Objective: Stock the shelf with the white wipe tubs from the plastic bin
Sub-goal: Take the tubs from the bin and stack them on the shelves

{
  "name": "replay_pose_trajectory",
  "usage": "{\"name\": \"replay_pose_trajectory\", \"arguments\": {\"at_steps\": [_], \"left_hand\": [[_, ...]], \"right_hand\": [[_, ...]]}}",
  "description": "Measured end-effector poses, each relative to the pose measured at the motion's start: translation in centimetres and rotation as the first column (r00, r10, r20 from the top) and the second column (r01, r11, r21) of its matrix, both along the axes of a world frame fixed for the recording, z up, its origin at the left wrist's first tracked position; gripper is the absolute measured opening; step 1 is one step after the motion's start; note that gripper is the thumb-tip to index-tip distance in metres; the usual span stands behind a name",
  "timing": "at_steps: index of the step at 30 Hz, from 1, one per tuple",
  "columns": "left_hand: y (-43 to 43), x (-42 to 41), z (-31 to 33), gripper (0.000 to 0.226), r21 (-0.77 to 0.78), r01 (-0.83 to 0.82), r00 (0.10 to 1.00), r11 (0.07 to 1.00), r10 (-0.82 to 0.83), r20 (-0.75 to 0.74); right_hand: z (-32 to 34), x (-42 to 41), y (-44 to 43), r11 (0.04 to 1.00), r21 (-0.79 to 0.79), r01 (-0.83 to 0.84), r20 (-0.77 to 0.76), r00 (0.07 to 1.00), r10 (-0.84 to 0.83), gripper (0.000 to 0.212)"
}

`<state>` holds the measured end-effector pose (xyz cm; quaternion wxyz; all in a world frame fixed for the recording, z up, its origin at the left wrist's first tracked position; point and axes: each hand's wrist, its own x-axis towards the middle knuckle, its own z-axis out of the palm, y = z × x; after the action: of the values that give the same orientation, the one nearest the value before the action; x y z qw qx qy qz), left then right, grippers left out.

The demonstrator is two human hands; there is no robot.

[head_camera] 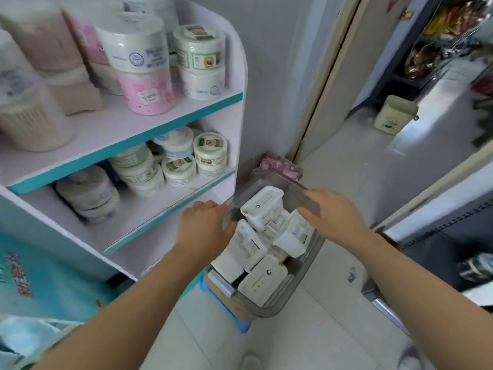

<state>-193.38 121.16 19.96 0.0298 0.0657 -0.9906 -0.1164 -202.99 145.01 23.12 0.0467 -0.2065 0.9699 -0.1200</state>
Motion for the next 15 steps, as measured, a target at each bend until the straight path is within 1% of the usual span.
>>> {"name": "replay_pose_trajectory", "arguments": {"at_steps": [2, 5, 9, 12, 15], "left_hand": [[0.8, -2.3, -2.2, 0.04, -0.002, -0.024, 0.998, 1.0, 0.024, 0.065], [1.7, -5.4, -5.1, 0.039, 0.0, -0.062, 0.984, 0.998, 0.061, 0.168], [2.4, -10.1, -8.6, 0.039, 0.125, -0.093, 0.965, 0.988, 0.058, 0.257], [2.7, -13.9, -11.7, 0.04, 0.217, -0.104, 0.948, 0.971, 0.031, 0.316], [2.8, -17.0, -15.8, 0.043, 0.262, -0.138, 0.912, 0.955, 0.019, 0.41]], "right_hand": [[-2.2, -2.5, 0.9, 1.0, -0.01, 0.013, 0.058, 0.998, -0.012, 0.043], [-5.2, -5.8, 1.4, 1.0, -0.005, 0.016, 0.133, 0.991, -0.015, 0.042], [-8.8, -10.1, 1.1, 1.0, 0.006, 0.016, 0.206, 0.978, -0.017, 0.037], [-11.8, -13.0, 0.6, 0.998, 0.042, 0.046, 0.268, 0.962, -0.055, 0.04], [-15.1, -16.0, 0.2, 0.995, 0.09, 0.039, 0.295, 0.953, -0.064, 0.044]]}}
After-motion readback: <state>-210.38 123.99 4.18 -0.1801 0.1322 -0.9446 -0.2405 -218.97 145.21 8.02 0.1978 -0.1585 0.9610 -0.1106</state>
